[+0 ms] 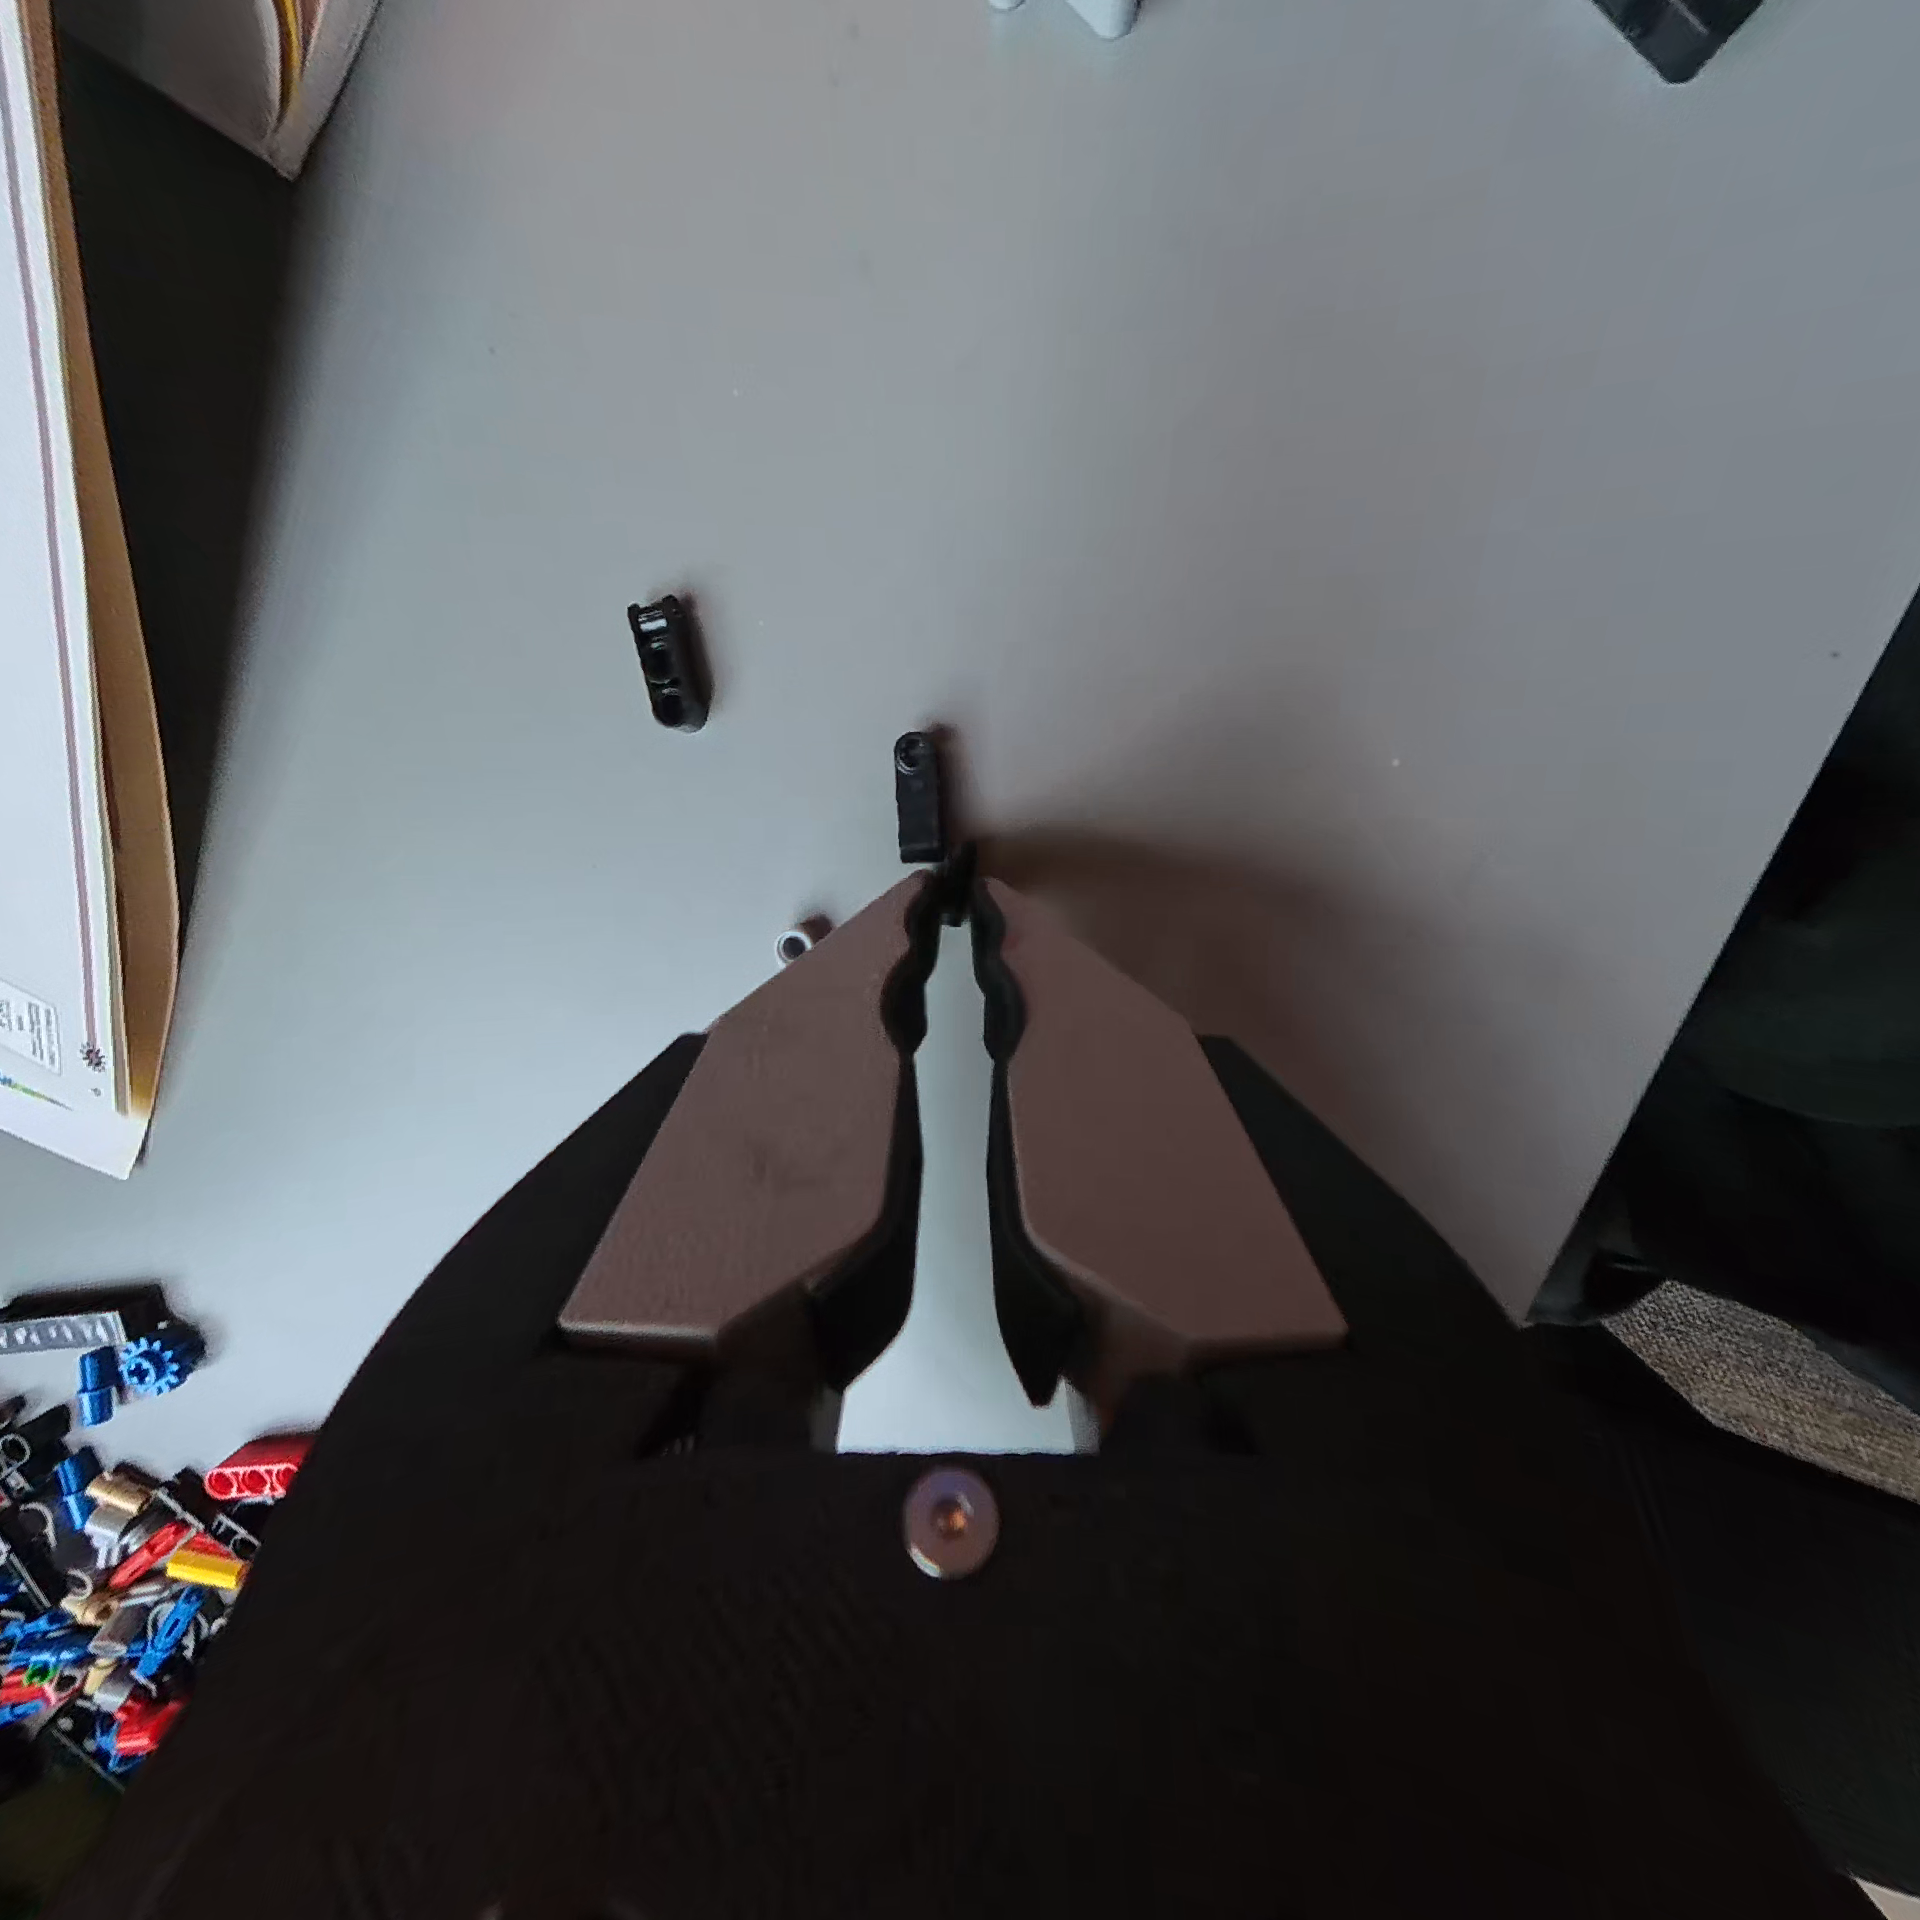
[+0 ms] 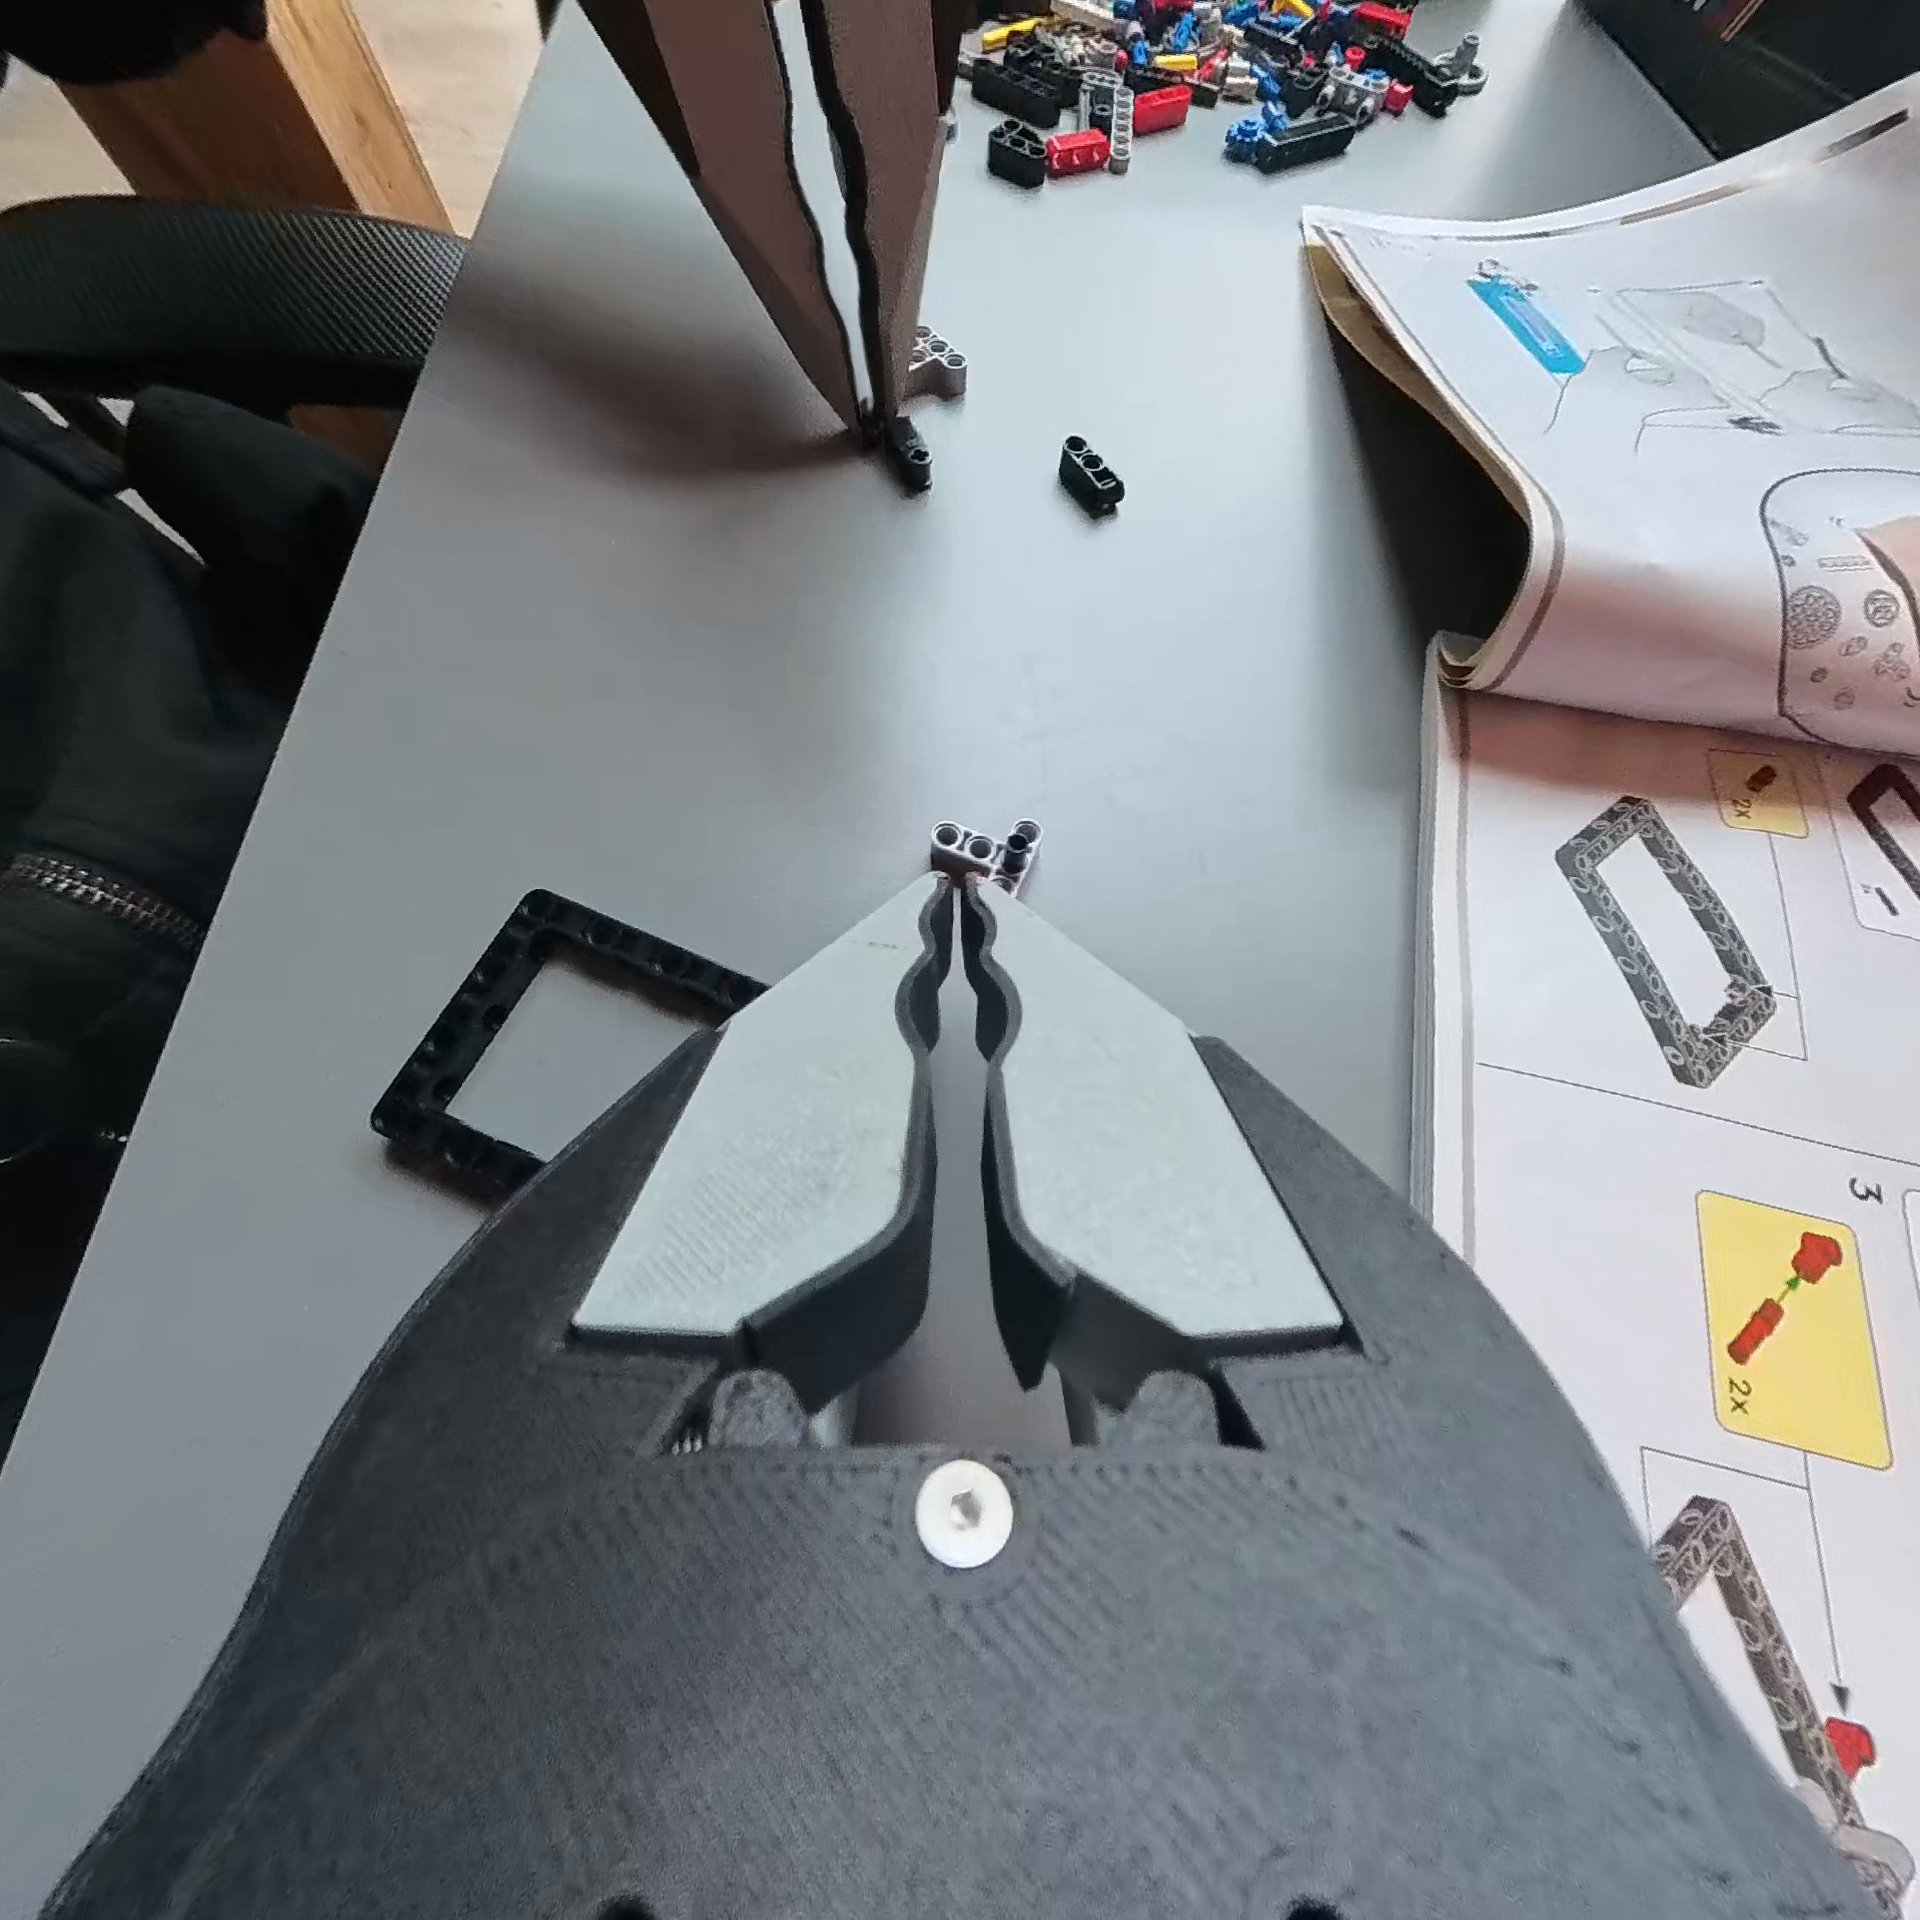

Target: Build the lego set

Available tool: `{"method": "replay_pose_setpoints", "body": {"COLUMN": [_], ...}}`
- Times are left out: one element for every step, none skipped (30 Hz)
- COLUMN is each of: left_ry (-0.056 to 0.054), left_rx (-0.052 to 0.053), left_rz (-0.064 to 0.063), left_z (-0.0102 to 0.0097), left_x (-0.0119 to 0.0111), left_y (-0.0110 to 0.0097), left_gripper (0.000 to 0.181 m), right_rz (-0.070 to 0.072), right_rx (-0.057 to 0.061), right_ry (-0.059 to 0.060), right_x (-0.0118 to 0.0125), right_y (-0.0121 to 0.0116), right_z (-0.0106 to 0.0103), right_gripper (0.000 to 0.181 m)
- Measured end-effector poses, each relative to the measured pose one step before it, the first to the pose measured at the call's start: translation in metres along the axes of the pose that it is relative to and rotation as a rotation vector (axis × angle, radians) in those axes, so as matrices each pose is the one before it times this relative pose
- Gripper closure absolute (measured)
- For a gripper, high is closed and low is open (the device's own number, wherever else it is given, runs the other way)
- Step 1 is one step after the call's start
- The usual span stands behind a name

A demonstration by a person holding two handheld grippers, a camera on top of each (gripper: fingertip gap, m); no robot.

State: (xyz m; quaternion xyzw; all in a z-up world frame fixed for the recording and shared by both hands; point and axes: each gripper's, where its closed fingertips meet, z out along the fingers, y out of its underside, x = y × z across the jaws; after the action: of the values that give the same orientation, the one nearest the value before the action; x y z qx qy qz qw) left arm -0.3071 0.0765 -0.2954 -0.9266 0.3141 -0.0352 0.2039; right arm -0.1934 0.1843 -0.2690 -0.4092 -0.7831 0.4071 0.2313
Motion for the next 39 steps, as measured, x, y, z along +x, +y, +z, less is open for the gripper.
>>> {"method": "replay_pose_setpoints", "body": {"left_ry": [0.0075, 0.0106, 0.0001, -0.0021, 0.008, 0.0405, 0.0721, 0.0846, 0.1048, 0.1163, 0.0866, 0.041, 0.0184, 0.0191, 0.029, 0.0397, 0.0367, 0.0145, 0.0058, 0.0084, 0.0055, 0.0054, 0.0092, 0.0098, 0.0117, 0.0115, 0.0056, 0.0092, 0.0078, 0.0018, 0.0016, 0.0028, 0.001, 0.0019, 0.0007, -0.008, -0.0197, -0.0341, -0.0599], "left_rx": [-0.0008, 0.001, -0.0002, 0.0067, 0.0145, 0.037, 0.064, 0.0862, 0.0951, 0.0787, 0.0484, 0.0178, -0.0028, -0.0029, 0.0064, 0.0139, 0.0128, 0.0035, -0.0028, 0.0021, 0.004, 0.0021, 0.0024, 0.0074, 0.0082, 0.0038, 0.0013, 0.0026, 0.0014, 0.0007, 0.0008, 0.0018, 0.0047, 0.0069, 0.0091, 0.0125, 0.0104, 0.003, -0.0039], "left_rz": [0.0034, 0.0011, -0.0028, -0.0142, -0.0269, -0.0335, -0.0353, -0.035, -0.031, -0.0251, -0.0142, 0.0008, 0.0123, 0.0139, 0.0073, 0.0017, 0.0013, 0.0055, 0.0128, 0.0136, 0.0088, 0.0049, 0.0016, 0.0013, 0.0002, -0.0038, -0.0056, -0.0027, -0.0017, -0.0008, -0.0012, -0.0012, -0.0008, -0.002, -0.0035, -0.0039, -0.0011, 0.0023, 0.0058], "left_z": [0.0001, 0.0001, 0.0001, 0.00008, -0.00008, -0.00103, -0.00218, -0.00234, -0.00101, 0.00191, 0.00485, 0.0067, 0.00722, 0.00671, 0.0058, 0.00465, 0.00394, 0.00348, 0.00281, 0.00198, 0.00107, 0.00045, 0.00018, -0.00015, -0.0003, -0.00024, -0.00009, -0.00014, 0.00006, 0.00012, 0.00012, -0.00003, -0.00004, 0.00011, 0.00002, -0.00038, -0.00158, -0.00303, -0.00378], "left_x": [0.00167, 0.0021, 0.0003, -0.00069, -0.00025, 0.00417, 0.00878, 0.01089, 0.01405, 0.01542, 0.01022, 0.00347, 0.00033, 0.00069, 0.00245, 0.00424, 0.00411, 0.0013, 0.00053, 0.00127, 0.00087, 0.00066, 0.00098, 0.0012, 0.0014, 0.00114, 0.00022, 0.00096, 0.00082, -0.00002, -0.00002, 0.00014, -0.00018, -0.00028, -0.00061, -0.00195, -0.00372, -0.0063, -0.01053], "left_y": [-0.00038, -0.00057, 0.0, -0.00039, -0.00105, -0.00454, -0.00958, -0.01462, -0.01744, -0.01595, -0.01163, -0.00645, -0.00283, -0.00254, -0.00372, -0.0046, -0.00451, -0.003, -0.00181, -0.00207, -0.00209, -0.00147, -0.00125, -0.00166, -0.00151, -0.00078, -0.00035, -0.00031, -0.00005, 0.00016, 0.00015, -0.00003, -0.00049, -0.00088, -0.00127, -0.00212, -0.00214, -0.00146, -0.0009], "left_gripper": [0.178, 0.178, 0.178, 0.178, 0.178, 0.178, 0.179, 0.179, 0.179, 0.179, 0.179, 0.179, 0.179, 0.179, 0.179, 0.179, 0.179, 0.179, 0.179, 0.179, 0.179, 0.179, 0.179, 0.179, 0.179, 0.179, 0.179, 0.179, 0.179, 0.179, 0.179, 0.179, 0.179, 0.179, 0.179, 0.179, 0.178, 0.173, 0.166], "right_rz": [0.0033, 0.0026, 0.0011, 0.0004, -0.0012, -0.0048, -0.0089, -0.0138, -0.0178, -0.0218, -0.0249, -0.0275, -0.0288, -0.0267, -0.022, -0.0172, -0.0178, -0.0188, -0.0155, -0.014, -0.0124, -0.0082, -0.0069, -0.0084, -0.0097, -0.0114, -0.0119, -0.01, -0.0059, -0.0038, -0.0023, 0.0005, 0.0018, -0.0008, -0.0002, 0.0074, 0.0177, 0.026, 0.0337], "right_rx": [0.0014, 0.0035, 0.0067, 0.0089, 0.0109, 0.0145, 0.0168, 0.0171, 0.015, 0.0159, 0.0191, 0.0224, 0.0289, 0.0353, 0.0334, 0.0219, 0.0128, 0.0082, 0.0, -0.0055, -0.0055, -0.008, -0.01, -0.0086, -0.0054, -0.0021, -0.0007, -0.0001, -0.001, -0.002, -0.001, 0.0012, 0.0004, -0.0006, 0.0009, -0.0014, -0.0071, -0.0112, -0.0201], "right_ry": [-0.0052, -0.0043, -0.0044, -0.0047, -0.0044, -0.0074, -0.0123, -0.0188, -0.0187, -0.0181, -0.0213, -0.0188, -0.006, 0.0026, 0.0012, 0.0104, 0.0125, 0.0018, 0.0009, 0.0002, -0.0021, 0.0031, 0.0055, -0.0049, -0.0093, 0.0037, 0.0118, 0.0044, 0.0006, 0.0019, 0.0013, -0.0003, 0.0006, 0.002, 0.004, 0.0081, 0.0121, 0.0193, 0.0314], "right_x": [-0.00049, -0.00056, -0.00071, -0.00099, -0.00105, -0.00209, -0.00346, -0.00508, -0.00561, -0.00619, -0.00697, -0.00692, -0.00513, -0.00361, -0.00325, -0.00128, -0.0006, -0.00178, -0.00144, -0.00115, -0.00123, -0.00011, 0.00041, -0.0013, -0.00222, -0.00045, 0.00077, -0.00008, -0.00047, -0.00005, -0.00002, -0.00004, 0.00035, 0.00054, 0.00091, 0.00211, 0.00363, 0.0058, 0.00912], "right_y": [-0.00008, -0.00052, -0.00111, -0.00156, -0.00204, -0.00273, -0.00354, -0.00402, -0.00446, -0.00533, -0.00616, -0.00691, -0.00769, -0.00812, -0.0071, -0.0052, -0.00368, -0.00272, -0.00122, -0.00004, 0.00065, 0.00145, 0.00173, 0.00152, 0.00086, -0.00001, -0.00037, -0.0003, -0.00021, -0.00003, 0.00004, -0.00003, -0.00005, 0.00006, 0.00003, 0.00075, 0.00222, 0.004, 0.00681], "right_z": [-0.00006, -0.00024, -0.00035, -0.00036, -0.0003, -0.00017, 0.00037, 0.00108, 0.00183, 0.00257, 0.00279, 0.00237, 0.00143, 0.00005, -0.0008, -0.00103, -0.001, -0.00075, -0.00022, -0.00003, -0.00002, -0.00013, -0.00013, 0.00005, 0.00023, 0.00019, 0.00007, 0.00022, 0.00029, 0.00014, 0.00014, 0.00006, -0.00021, -0.00067, -0.00094, -0.00137, -0.00206, -0.00297, -0.00385], "right_gripper": [0.181, 0.181, 0.181, 0.181, 0.181, 0.181, 0.181, 0.181, 0.18, 0.177, 0.177, 0.176, 0.176, 0.176, 0.177, 0.178, 0.178, 0.178, 0.178, 0.176, 0.176, 0.176, 0.176, 0.176, 0.176, 0.178, 0.18, 0.18, 0.18, 0.18, 0.18, 0.18, 0.18, 0.18, 0.18, 0.18, 0.18, 0.18, 0.18]}}
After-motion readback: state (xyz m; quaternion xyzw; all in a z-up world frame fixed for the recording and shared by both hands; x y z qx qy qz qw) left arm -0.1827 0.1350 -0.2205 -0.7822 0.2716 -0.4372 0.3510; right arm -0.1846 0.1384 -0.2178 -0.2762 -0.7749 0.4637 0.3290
